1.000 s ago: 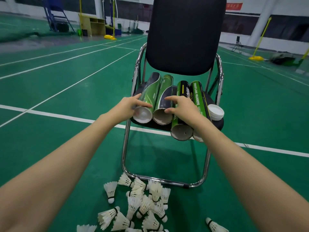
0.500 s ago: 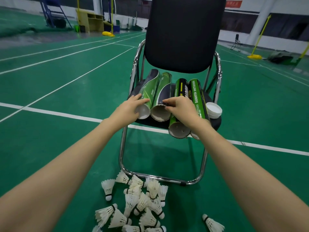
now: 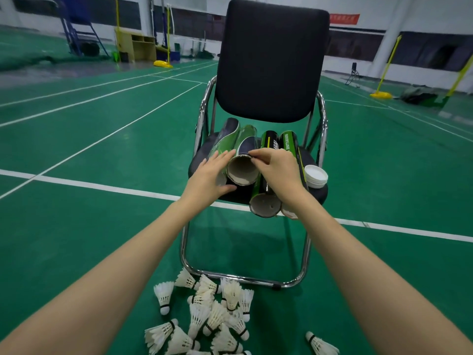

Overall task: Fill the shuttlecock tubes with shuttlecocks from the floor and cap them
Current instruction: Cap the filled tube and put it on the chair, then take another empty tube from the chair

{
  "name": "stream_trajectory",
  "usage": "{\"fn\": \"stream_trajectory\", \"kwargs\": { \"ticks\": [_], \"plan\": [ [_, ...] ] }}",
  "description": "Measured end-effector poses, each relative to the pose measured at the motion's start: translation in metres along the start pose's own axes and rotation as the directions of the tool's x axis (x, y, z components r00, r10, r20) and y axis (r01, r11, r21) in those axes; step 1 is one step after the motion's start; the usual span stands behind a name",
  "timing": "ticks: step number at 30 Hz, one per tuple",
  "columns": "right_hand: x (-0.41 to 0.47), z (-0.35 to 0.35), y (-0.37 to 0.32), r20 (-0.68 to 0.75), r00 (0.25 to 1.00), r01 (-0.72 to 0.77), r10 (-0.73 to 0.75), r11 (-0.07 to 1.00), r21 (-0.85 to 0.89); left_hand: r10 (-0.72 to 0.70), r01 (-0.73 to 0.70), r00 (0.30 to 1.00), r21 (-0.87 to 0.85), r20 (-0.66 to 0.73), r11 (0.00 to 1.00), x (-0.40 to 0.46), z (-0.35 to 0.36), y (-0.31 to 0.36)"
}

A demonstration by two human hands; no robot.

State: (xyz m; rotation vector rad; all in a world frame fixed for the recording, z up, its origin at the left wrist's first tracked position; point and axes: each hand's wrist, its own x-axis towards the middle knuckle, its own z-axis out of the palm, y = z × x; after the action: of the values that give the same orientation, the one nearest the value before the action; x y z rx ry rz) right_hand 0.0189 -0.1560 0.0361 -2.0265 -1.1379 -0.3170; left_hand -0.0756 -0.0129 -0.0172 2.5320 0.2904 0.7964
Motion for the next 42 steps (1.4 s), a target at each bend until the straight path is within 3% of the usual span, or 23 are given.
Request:
{"fn": "stream_trajectory", "kwargs": {
  "ticks": [4,7,11,14,21,28,32,38,42],
  "plan": [
    [-0.016,-0.019,-0.004,-0.095,0.992,-0.058,0.077,0.979,0.196,0.094,-0.107,0.993,-0.211,-0.069,0.972,0.0,-0.001,0.023],
    [-0.028,-0.034,-0.005,-0.087,0.984,-0.113,0.157,0.918,0.381,0.135,-0.16,0.984,-0.24,-0.119,0.958,-0.002,-0.001,0.041],
    [-0.037,-0.05,-0.001,-0.022,0.975,-0.183,0.222,0.854,0.487,0.16,-0.197,0.976,-0.278,-0.15,0.94,-0.006,-0.005,0.063],
    [-0.044,-0.058,-0.004,0.06,0.958,-0.254,0.281,0.729,0.636,0.179,-0.22,0.97,-0.278,-0.165,0.935,-0.006,-0.011,0.077],
    [-0.065,-0.079,-0.015,-0.019,0.935,-0.215,0.354,0.608,0.764,0.23,-0.265,0.964,-0.397,-0.134,0.879,-0.01,-0.021,0.109],
    [-0.089,-0.114,-0.026,-0.106,0.931,-0.103,0.35,0.53,0.842,0.385,-0.414,0.91,-0.301,-0.152,0.859,-0.012,-0.033,0.147],
    [-0.098,-0.132,-0.035,-0.128,0.944,-0.044,0.305,0.5,0.865,0.501,-0.52,0.848,-0.091,-0.172,0.849,-0.016,-0.049,0.167],
    [-0.114,-0.137,-0.046,-0.033,0.972,-0.069,0.233,0.416,0.907,0.676,-0.642,0.721,0.222,-0.154,0.734,-0.033,-0.081,0.175],
    [-0.13,-0.122,-0.048,0.106,0.976,-0.169,0.193,0.346,0.923,0.699,-0.645,0.71,0.314,-0.09,0.696,-0.06,-0.089,0.161]
  ]
}}
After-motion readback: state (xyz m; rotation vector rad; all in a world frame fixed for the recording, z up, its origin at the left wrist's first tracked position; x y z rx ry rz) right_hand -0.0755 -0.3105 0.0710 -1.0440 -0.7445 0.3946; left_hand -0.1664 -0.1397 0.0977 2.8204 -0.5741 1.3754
